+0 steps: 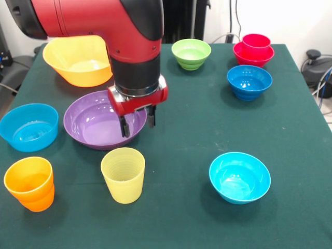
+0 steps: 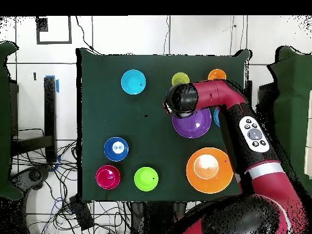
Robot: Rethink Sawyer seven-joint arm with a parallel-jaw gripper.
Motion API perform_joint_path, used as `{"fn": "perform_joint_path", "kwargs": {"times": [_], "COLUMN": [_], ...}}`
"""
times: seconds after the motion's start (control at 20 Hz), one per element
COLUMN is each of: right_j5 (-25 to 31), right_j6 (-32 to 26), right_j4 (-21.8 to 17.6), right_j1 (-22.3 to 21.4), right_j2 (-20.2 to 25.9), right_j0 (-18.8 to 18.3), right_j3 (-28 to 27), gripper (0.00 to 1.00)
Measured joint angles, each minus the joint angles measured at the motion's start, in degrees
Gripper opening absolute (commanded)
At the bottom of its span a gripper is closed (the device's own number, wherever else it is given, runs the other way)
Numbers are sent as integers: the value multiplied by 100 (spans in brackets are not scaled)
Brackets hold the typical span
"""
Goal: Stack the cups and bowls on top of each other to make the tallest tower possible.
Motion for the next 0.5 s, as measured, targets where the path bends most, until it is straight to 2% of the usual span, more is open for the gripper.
{"fn": "perform_joint_path", "kwargs": {"times": [0.5], "right_j5": [0], "right_j6": [0], "right_j4": [6], "right_j1": [-495], "right_j2": [-89], "right_j0": [-24], "right_j3": [257], "gripper": [100]}}
